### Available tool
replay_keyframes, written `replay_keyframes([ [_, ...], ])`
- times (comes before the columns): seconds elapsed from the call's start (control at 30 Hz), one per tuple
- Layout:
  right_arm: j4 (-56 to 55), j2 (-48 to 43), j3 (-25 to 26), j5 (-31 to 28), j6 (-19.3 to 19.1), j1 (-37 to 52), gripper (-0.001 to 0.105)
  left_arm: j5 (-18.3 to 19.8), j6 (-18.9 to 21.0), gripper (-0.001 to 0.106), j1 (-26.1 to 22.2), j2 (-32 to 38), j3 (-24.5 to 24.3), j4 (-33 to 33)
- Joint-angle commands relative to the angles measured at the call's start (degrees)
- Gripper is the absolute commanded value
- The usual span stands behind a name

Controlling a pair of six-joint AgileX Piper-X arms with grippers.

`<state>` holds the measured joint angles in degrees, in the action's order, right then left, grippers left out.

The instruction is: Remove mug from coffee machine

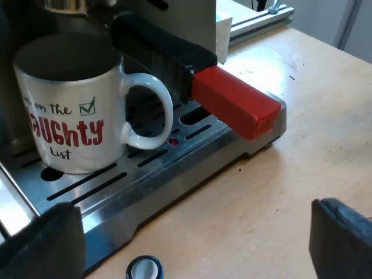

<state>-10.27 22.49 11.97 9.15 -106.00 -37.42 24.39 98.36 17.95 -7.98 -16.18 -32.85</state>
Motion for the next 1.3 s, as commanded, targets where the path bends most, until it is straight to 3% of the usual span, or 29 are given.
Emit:
replay_keyframes([
  [0.03,1.53,-0.01,-0.47,0.01,-0.84,-0.09,0.058,0.32,0.31,0.080,0.07,0.09,-0.04,0.55],
  [0.27,5.90,4.48,-0.54,0.01,-1.00,-0.09,0.058,0.32,0.31,0.080,0.07,0.09,-0.04,0.55],
  [0.7,28.35,25.70,-0.54,-0.12,-0.74,-3.29,0.058,0.32,0.31,0.080,0.07,0.09,-0.04,0.55],
  [0.77,32.09,29.68,-0.54,-1.83,-0.74,-5.85,0.058,0.32,0.31,0.080,0.07,0.09,-0.04,0.55],
  [0.8,36.92,34.69,-0.54,-7.35,-0.74,-8.86,0.058,0.32,0.31,0.080,0.07,0.09,-0.04,0.55],
  [0.83,38.75,35.95,-0.54,-9.15,-0.48,-9.49,0.058,0.32,0.31,0.080,0.07,0.09,-0.04,0.55],
  [0.93,43.14,39.69,-0.54,-10.65,1.44,-11.05,0.058,0.32,0.31,0.080,0.07,0.09,-0.04,0.55],
  [0.97,48.49,44.06,-0.24,-10.64,3.33,-11.71,0.058,0.32,0.31,0.080,0.07,0.09,-0.04,0.55],
  [1.07,53.17,49.02,0.94,-10.64,3.83,-11.93,0.058,0.32,0.31,0.080,0.07,0.09,-0.04,0.55],
  [1.3,56.50,58.66,7.89,-11.10,3.94,-11.93,0.058,0.32,0.31,0.080,0.07,0.09,-0.04,0.55],
])
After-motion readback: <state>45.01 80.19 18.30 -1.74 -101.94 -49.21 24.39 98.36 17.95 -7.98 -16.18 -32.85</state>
